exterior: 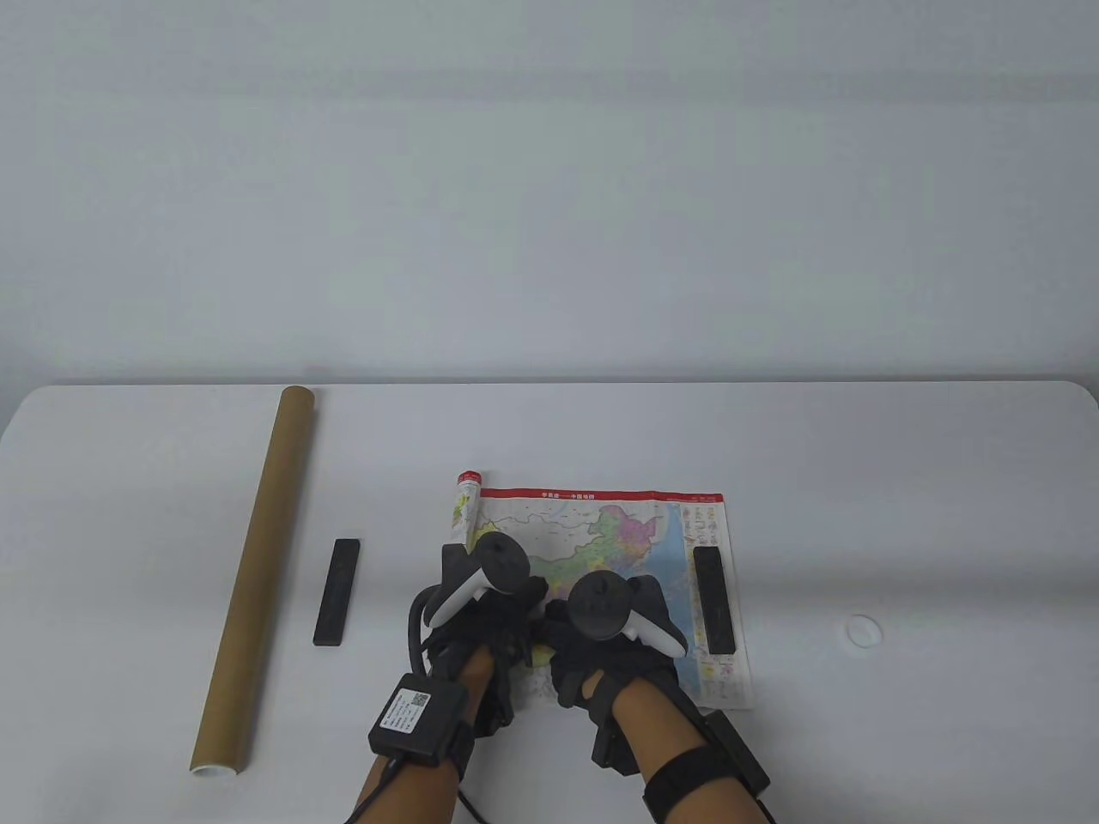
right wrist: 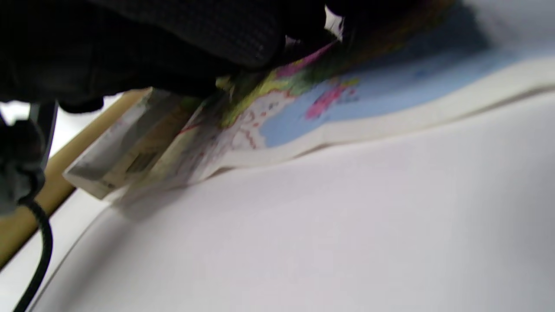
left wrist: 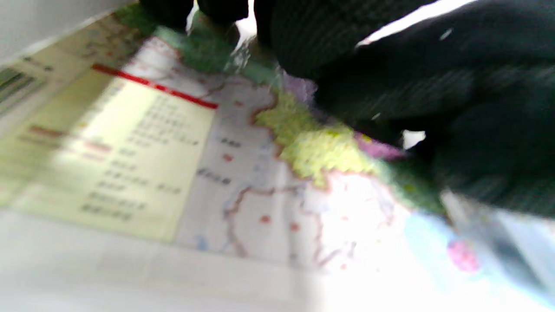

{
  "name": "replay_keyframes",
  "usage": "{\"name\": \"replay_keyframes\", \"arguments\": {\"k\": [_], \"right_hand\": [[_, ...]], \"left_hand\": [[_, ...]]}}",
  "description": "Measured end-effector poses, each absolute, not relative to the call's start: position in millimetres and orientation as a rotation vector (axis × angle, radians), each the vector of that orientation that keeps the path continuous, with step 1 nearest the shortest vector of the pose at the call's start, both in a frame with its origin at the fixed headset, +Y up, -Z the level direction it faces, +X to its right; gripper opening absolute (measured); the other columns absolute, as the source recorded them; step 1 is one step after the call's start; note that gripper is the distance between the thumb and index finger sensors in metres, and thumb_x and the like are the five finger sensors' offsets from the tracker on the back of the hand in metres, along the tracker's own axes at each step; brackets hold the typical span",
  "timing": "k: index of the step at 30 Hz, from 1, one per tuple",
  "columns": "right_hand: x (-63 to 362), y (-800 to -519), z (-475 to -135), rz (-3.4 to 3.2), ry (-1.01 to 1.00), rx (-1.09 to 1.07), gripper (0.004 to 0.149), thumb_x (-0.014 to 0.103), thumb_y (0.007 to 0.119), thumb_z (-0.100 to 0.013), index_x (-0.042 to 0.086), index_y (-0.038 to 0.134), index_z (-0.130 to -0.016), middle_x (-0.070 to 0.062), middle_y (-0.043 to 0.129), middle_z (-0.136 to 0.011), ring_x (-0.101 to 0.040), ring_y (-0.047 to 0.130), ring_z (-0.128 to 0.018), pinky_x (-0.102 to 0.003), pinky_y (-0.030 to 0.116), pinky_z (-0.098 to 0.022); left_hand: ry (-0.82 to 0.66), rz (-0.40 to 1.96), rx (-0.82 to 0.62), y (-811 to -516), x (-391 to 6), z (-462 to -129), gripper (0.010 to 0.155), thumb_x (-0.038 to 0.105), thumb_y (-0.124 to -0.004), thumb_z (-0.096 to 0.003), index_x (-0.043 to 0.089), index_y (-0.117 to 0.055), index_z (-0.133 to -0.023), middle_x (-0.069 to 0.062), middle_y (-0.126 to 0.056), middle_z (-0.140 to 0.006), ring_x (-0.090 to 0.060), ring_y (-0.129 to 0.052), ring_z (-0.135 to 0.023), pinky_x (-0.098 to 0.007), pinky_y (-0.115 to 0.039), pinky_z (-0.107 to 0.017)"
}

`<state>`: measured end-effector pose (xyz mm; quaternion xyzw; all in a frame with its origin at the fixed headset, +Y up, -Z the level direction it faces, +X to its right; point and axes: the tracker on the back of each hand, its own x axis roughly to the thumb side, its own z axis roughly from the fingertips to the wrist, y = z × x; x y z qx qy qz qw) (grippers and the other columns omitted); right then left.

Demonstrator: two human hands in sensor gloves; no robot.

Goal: Roll up map and store in mailing tube

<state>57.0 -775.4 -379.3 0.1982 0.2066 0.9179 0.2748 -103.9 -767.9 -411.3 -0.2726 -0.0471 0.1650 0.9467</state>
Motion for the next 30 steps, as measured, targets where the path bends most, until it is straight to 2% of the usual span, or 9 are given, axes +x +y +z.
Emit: {"name": "replay_keyframes", "arguments": {"k": [7, 9, 10, 14, 17, 21, 22, 24, 30], "right_hand": [[91.9, -753.9, -385.8, 2.633, 0.447, 0.487, 0.063, 0.029, 0.078, -0.056, 0.004, 0.057, -0.110, -0.030, 0.038, -0.111, -0.061, 0.042, -0.095, -0.064, 0.052, -0.062], [115.1, -746.5, -390.3, 2.739, 0.370, 0.365, 0.066, 0.033, 0.078, -0.055, 0.005, 0.054, -0.111, -0.033, 0.034, -0.110, -0.066, 0.040, -0.092, -0.068, 0.050, -0.059], [119.9, -745.6, -391.4, 2.759, 0.357, 0.342, 0.065, 0.028, 0.081, -0.057, 0.004, 0.054, -0.112, -0.027, 0.034, -0.113, -0.056, 0.044, -0.099, -0.060, 0.057, -0.066], [170.2, -751.0, -396.8, 2.892, 0.320, 0.069, 0.076, 0.037, 0.079, -0.056, 0.006, 0.039, -0.113, -0.033, 0.017, -0.109, -0.067, 0.039, -0.093, -0.068, 0.051, -0.060], [188.7, -765.4, -395.1, 2.921, 0.382, -0.057, 0.076, 0.040, 0.077, -0.055, 0.004, 0.040, -0.111, -0.041, 0.026, -0.105, -0.068, 0.049, -0.087, -0.068, 0.055, -0.056], [185.9, -773.1, -393.2, 2.973, 0.372, -0.101, 0.067, 0.027, 0.077, -0.058, 0.000, 0.045, -0.111, -0.030, 0.048, -0.107, -0.052, 0.064, -0.087, -0.051, 0.071, -0.058], [182.5, -771.9, -393.7, 3.016, 0.320, -0.114, 0.066, 0.028, 0.076, -0.055, 0.000, 0.049, -0.109, -0.035, 0.053, -0.102, -0.058, 0.067, -0.078, -0.055, 0.071, -0.051], [179.1, -770.6, -394.7, 3.078, 0.307, -0.142, 0.064, 0.023, 0.078, -0.054, 0.001, 0.052, -0.108, -0.036, 0.059, -0.099, -0.054, 0.077, -0.071, -0.049, 0.079, -0.047], [192.2, -764.7, -397.6, 2.953, 0.249, -0.222, 0.063, 0.020, 0.082, -0.052, 0.004, 0.057, -0.108, -0.036, 0.061, -0.098, -0.053, 0.080, -0.069, -0.053, 0.081, -0.043]], "left_hand": [[-0.125, 0.223, -0.591, -770.1, -93.0, -409.6, 0.068, 0.051, -0.090, -0.0446, 0.050, -0.056, -0.104, 0.007, -0.039, -0.118, -0.029, -0.037, -0.113, -0.048, -0.050, -0.080], [-0.127, 0.205, -0.590, -770.2, -91.3, -409.6, 0.069, 0.052, -0.090, -0.0447, 0.050, -0.056, -0.104, 0.006, -0.039, -0.118, -0.030, -0.038, -0.112, -0.049, -0.051, -0.080], [-0.127, 0.204, -0.590, -770.4, -91.0, -409.4, 0.069, 0.052, -0.090, -0.0447, 0.050, -0.055, -0.104, 0.007, -0.038, -0.118, -0.030, -0.038, -0.112, -0.049, -0.051, -0.080], [-0.129, 0.197, -0.586, -770.4, -90.8, -408.9, 0.069, 0.052, -0.089, -0.0448, 0.050, -0.055, -0.104, 0.007, -0.038, -0.118, -0.030, -0.038, -0.113, -0.049, -0.051, -0.080], [-0.129, 0.197, -0.581, -770.3, -90.3, -408.5, 0.069, 0.052, -0.089, -0.0450, 0.050, -0.055, -0.104, 0.005, -0.038, -0.118, -0.031, -0.038, -0.112, -0.049, -0.051, -0.080], [-0.130, 0.190, -0.582, -770.8, -89.5, -408.3, 0.068, 0.051, -0.089, -0.0452, 0.049, -0.055, -0.104, 0.004, -0.038, -0.118, -0.032, -0.039, -0.112, -0.050, -0.052, -0.080], [-0.131, 0.188, -0.581, -770.7, -89.2, -408.1, 0.068, 0.051, -0.089, -0.0453, 0.049, -0.055, -0.104, 0.004, -0.038, -0.118, -0.032, -0.039, -0.112, -0.050, -0.052, -0.080], [-0.132, 0.188, -0.580, -770.7, -89.4, -407.9, 0.068, 0.052, -0.088, -0.0452, 0.050, -0.055, -0.104, 0.004, -0.038, -0.118, -0.032, -0.038, -0.112, -0.050, -0.052, -0.080], [-0.130, 0.181, -0.587, -770.4, -89.5, -407.4, 0.068, 0.052, -0.087, -0.0455, 0.050, -0.054, -0.104, 0.006, -0.036, -0.118, -0.031, -0.037, -0.112, -0.049, -0.051, -0.080]]}}
